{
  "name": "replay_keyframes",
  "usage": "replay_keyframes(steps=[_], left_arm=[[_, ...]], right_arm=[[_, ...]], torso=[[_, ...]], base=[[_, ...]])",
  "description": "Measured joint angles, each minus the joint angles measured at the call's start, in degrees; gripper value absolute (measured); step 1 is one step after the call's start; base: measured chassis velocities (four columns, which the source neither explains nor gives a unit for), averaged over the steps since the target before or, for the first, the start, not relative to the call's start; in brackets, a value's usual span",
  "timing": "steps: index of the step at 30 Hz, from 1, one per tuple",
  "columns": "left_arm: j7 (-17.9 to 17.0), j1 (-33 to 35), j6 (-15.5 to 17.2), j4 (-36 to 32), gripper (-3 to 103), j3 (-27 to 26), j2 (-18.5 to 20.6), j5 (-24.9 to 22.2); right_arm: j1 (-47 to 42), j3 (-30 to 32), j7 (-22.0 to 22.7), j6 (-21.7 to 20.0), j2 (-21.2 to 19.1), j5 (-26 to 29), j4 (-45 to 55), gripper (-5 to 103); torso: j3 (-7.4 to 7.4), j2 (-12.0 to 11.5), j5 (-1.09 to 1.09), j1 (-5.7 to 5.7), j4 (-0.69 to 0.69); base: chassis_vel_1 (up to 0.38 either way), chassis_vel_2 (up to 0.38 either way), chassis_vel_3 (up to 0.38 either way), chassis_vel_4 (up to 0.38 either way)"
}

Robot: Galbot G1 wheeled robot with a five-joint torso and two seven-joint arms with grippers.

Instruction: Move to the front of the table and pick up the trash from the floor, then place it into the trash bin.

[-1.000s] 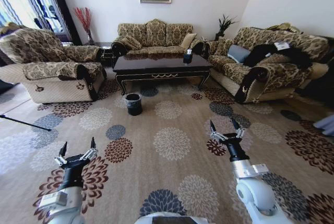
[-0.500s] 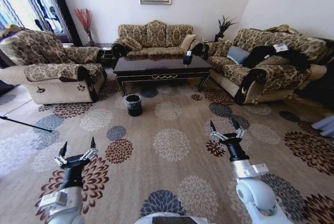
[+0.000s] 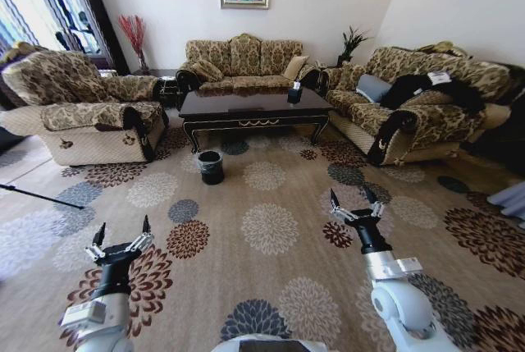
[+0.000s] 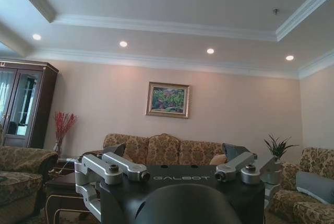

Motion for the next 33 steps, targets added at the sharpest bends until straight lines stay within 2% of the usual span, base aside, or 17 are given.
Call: replay_keyframes(steps=[33], left_arm=[[0.0, 0.0, 0.0, 0.0, 100, 0.0, 0.0, 0.0]], right_arm=[[0.0, 0.0, 0.0, 0.0, 0.0, 0.0, 0.0, 100]], torso=[[4.71, 8.38, 0.0, 3.66, 0.0]], base=[[0.0, 0.0, 0.0, 0.0]])
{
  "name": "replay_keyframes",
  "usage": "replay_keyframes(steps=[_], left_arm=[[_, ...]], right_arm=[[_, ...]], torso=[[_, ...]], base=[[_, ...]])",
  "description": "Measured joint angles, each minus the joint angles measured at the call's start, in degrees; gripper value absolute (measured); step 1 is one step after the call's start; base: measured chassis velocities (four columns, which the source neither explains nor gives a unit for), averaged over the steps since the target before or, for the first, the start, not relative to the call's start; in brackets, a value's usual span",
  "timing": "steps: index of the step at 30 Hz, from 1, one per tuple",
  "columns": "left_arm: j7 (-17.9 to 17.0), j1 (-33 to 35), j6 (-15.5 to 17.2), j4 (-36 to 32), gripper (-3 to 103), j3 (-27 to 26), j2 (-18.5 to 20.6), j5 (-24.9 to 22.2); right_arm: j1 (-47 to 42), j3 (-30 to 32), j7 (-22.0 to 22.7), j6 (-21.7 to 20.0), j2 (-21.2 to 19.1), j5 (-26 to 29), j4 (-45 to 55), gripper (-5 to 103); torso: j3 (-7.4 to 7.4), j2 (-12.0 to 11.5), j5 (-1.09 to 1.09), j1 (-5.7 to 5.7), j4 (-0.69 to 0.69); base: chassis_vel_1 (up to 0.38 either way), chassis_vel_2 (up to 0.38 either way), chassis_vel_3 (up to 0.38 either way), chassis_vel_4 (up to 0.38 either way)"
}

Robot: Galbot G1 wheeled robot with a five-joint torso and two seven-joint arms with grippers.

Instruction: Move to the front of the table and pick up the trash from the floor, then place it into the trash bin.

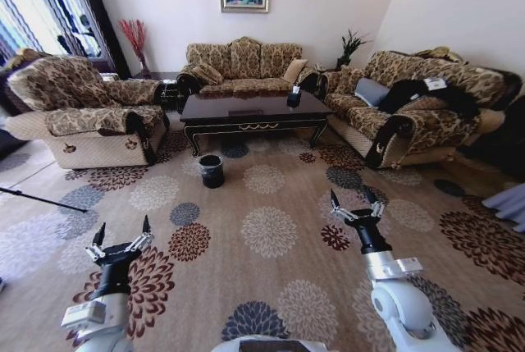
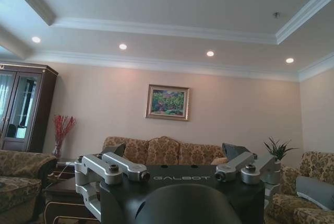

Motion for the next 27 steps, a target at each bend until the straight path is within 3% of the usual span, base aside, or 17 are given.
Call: replay_keyframes(steps=[27], left_arm=[[0.0, 0.0, 0.0, 0.0, 100, 0.0, 0.0, 0.0]], right_arm=[[0.0, 0.0, 0.0, 0.0, 0.0, 0.0, 0.0, 100]], torso=[[4.15, 7.51, 0.0, 3.38, 0.0]], base=[[0.0, 0.0, 0.0, 0.0]])
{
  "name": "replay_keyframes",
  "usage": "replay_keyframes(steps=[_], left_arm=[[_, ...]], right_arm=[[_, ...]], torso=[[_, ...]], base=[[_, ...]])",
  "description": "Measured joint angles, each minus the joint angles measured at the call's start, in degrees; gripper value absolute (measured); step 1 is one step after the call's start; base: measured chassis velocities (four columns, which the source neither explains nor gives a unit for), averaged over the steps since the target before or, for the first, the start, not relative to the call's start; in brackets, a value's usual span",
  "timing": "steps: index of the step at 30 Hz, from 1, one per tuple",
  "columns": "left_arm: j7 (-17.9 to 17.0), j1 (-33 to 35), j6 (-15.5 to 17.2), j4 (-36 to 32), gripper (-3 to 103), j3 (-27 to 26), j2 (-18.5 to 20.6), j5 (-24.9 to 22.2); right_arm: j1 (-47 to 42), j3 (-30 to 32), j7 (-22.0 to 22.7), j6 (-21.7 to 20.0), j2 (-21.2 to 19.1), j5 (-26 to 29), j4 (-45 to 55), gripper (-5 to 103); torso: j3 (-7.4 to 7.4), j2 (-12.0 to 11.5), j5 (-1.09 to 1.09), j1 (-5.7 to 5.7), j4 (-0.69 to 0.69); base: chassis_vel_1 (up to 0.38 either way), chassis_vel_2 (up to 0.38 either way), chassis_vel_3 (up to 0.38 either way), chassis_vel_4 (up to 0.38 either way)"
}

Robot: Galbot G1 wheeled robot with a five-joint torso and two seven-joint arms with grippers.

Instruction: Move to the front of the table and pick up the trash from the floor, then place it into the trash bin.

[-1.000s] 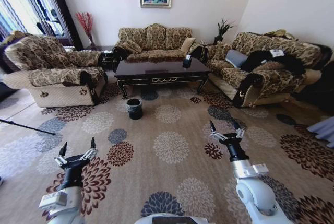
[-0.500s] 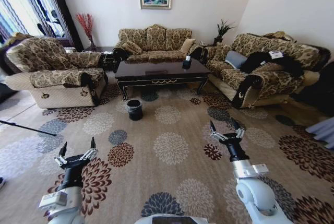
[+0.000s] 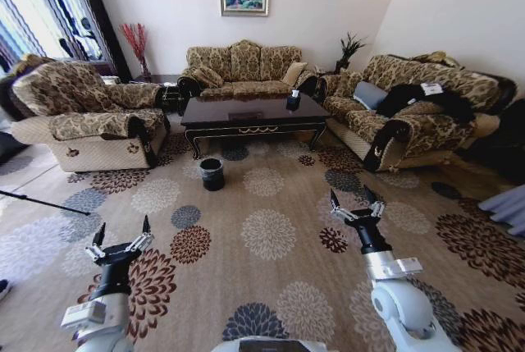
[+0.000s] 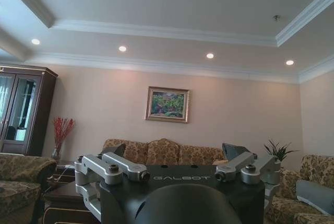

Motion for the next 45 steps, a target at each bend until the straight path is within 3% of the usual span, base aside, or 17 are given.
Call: replay_keyframes(steps=[9, 45], left_arm=[[0.0, 0.0, 0.0, 0.0, 100, 0.0, 0.0, 0.0], [0.0, 0.0, 0.0, 0.0, 100, 0.0, 0.0, 0.0]], right_arm=[[0.0, 0.0, -0.01, 0.0, 0.0, 0.0, 0.0, 100], [0.0, 0.0, 0.0, 0.0, 0.0, 0.0, 0.0, 100]], torso=[[1.35, 2.38, 0.0, 1.03, 0.0], [1.07, 1.87, 0.0, 0.79, 0.0]], base=[[0.0, 0.0, 0.0, 0.0], [0.0, 0.0, 0.0, 0.0]])
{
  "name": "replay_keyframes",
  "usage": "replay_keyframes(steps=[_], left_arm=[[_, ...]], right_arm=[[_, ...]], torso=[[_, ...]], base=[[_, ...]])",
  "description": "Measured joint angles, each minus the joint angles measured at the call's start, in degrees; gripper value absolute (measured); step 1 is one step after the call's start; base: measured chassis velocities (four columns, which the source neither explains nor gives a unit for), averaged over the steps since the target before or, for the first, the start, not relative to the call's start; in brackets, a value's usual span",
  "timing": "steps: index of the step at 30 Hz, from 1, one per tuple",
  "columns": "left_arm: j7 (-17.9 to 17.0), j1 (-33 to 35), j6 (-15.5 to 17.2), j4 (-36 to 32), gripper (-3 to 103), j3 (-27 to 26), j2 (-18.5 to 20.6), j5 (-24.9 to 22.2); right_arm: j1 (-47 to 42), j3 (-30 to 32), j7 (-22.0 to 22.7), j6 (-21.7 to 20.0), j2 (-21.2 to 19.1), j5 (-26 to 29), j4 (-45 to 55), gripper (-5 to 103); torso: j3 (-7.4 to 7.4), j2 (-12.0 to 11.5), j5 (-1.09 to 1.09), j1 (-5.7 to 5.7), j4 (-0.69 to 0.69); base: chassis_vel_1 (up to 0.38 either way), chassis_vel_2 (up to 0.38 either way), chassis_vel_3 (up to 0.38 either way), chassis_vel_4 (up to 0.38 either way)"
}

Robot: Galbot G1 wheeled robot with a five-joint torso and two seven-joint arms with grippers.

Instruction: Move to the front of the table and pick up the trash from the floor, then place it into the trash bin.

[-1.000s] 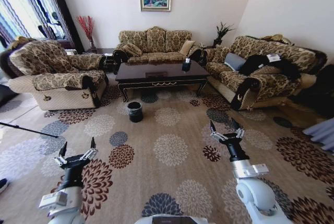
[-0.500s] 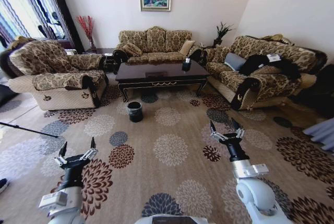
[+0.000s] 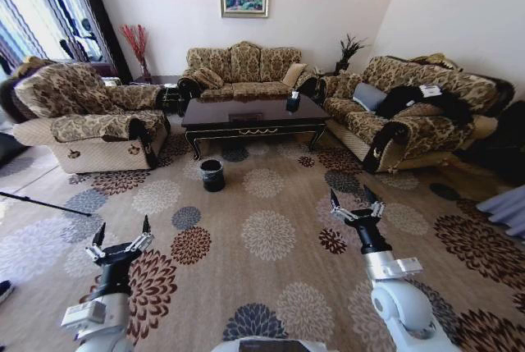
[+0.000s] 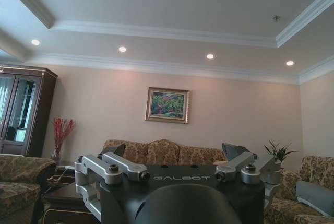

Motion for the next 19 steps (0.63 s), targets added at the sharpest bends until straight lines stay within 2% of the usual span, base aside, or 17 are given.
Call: replay_keyframes(steps=[19], left_arm=[[0.0, 0.0, 0.0, 0.0, 100, 0.0, 0.0, 0.0]], right_arm=[[0.0, 0.0, 0.0, 0.0, 0.0, 0.0, 0.0, 100]], torso=[[-0.07, -0.12, 0.0, -0.05, 0.0]], base=[[0.0, 0.0, 0.0, 0.0]])
